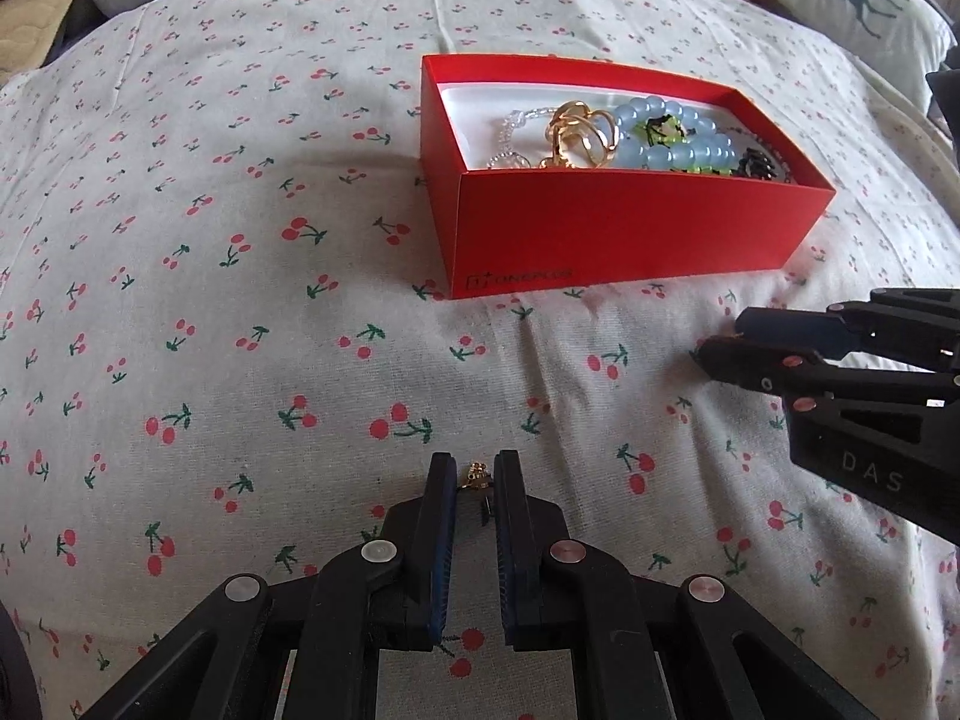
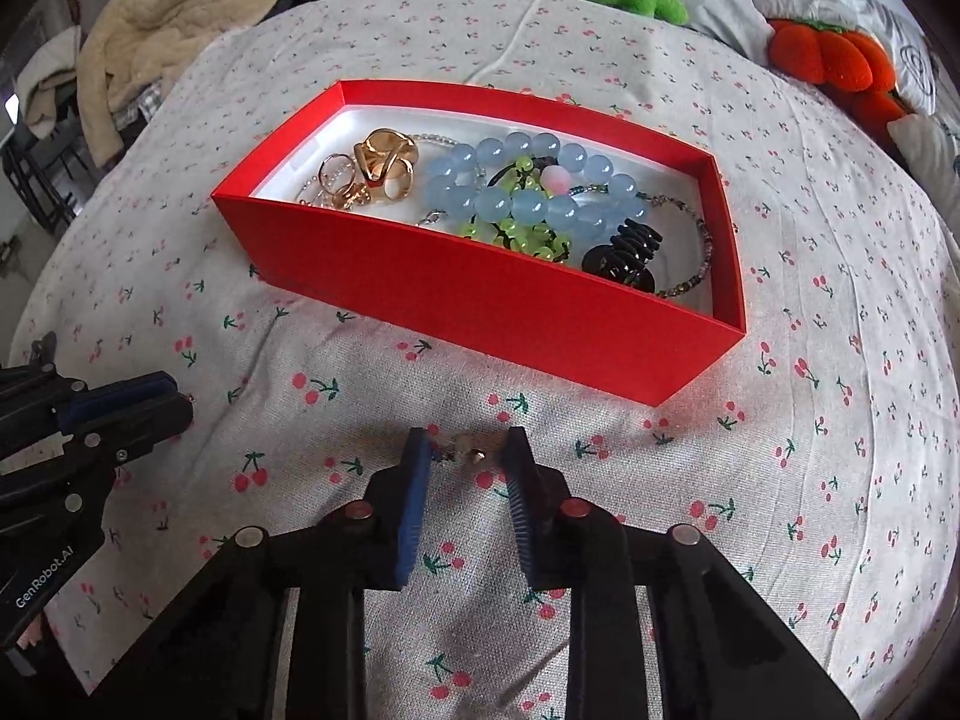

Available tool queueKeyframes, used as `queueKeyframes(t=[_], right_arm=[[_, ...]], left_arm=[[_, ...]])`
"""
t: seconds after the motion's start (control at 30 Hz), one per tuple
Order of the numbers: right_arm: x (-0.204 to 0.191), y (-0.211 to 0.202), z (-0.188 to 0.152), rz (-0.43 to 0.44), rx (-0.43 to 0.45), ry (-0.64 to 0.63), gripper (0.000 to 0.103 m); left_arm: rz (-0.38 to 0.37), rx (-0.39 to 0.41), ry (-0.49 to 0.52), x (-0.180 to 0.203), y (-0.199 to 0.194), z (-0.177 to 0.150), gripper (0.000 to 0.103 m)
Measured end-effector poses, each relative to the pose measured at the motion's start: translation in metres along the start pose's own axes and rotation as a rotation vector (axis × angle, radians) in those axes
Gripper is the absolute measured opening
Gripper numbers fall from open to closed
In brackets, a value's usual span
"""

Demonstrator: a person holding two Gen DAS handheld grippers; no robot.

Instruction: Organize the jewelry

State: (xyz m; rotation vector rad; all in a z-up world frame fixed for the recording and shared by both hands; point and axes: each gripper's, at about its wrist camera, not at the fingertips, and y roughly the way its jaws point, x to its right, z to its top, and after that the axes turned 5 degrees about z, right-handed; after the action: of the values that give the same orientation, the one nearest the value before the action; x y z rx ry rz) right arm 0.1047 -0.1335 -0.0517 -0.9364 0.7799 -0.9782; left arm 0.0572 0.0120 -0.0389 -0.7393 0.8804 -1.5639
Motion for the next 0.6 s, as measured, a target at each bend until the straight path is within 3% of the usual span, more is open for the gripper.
queueKeyframes(t=[0.17, 0.6], right_arm=[[0.005, -0.003, 0.000, 0.015, -0.003, 0.018, 0.003], [0.011, -0.032, 0.001, 0.096, 0.041, 0.051, 0.003]], left_arm=[[0.007, -0.010, -0.019, -0.002, 0.000, -0.001, 0.007], [0.010, -0.020, -0.076, -0.015, -0.003, 0.002, 0.007]])
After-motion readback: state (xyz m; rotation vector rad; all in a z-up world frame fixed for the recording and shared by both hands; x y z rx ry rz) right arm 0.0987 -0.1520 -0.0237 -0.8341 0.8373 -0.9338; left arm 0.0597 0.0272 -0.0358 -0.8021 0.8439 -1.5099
